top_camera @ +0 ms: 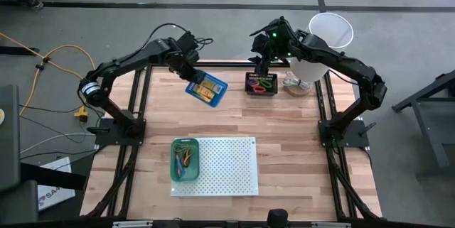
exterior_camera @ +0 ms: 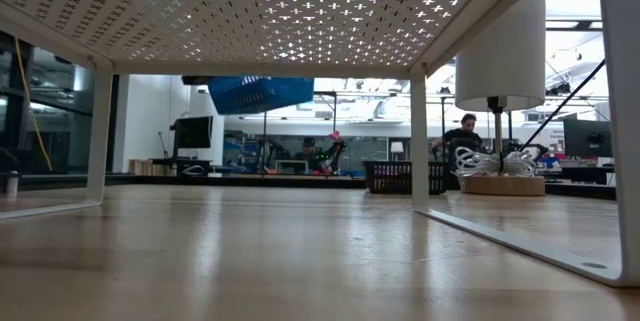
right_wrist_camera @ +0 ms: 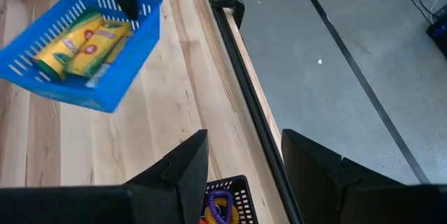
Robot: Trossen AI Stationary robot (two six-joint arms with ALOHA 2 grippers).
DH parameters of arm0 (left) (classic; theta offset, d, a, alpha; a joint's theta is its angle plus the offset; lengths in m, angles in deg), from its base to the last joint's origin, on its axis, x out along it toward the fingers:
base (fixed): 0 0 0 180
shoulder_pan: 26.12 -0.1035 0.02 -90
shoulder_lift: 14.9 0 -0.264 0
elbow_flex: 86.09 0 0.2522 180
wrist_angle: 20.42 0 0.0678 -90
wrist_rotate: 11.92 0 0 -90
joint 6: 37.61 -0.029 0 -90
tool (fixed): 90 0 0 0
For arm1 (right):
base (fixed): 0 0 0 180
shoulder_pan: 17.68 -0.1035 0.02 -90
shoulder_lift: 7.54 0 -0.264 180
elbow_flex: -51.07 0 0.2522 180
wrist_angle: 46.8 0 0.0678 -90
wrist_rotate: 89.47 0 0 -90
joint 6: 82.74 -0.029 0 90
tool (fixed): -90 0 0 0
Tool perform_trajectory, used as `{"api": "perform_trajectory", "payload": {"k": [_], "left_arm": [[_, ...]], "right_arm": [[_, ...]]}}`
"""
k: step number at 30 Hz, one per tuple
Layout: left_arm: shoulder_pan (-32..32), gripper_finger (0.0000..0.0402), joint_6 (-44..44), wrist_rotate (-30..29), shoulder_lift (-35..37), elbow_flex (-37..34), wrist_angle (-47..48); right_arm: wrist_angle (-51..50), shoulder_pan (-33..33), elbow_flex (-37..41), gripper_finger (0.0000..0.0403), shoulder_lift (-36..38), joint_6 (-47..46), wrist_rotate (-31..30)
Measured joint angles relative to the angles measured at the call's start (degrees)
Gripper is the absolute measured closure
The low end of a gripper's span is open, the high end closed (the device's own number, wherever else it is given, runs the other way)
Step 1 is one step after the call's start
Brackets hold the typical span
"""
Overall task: Pick & Place Office Desk Supplies
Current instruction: Put the blue bin on the shelf
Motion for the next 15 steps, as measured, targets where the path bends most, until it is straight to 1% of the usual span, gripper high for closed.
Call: {"api": "perform_trajectory", "payload": {"k": [4,8,11,15], "left_arm": [[1.81,0.0401,-5.98,-0.69,0.0,3.59,3.3],[4.86,0.0401,-10.19,-3.51,0.0,9.0,8.24],[7.21,0.0401,-11.55,-4.83,0.02,12.51,10.56],[10.24,0.0401,-12.4,-4.88,0.02,16.05,12.39]], "right_arm": [[0.0,0.0,0.0,0.0233,0.0,-0.01,0.0],[0.0,0.0,0.0,0.0233,0.0,0.0,0.0],[0.0,0.01,0.0,0.0233,0.0,-0.01,0.0],[0.0,0.0,0.0,0.0233,0.0,-0.01,0.0]]}}
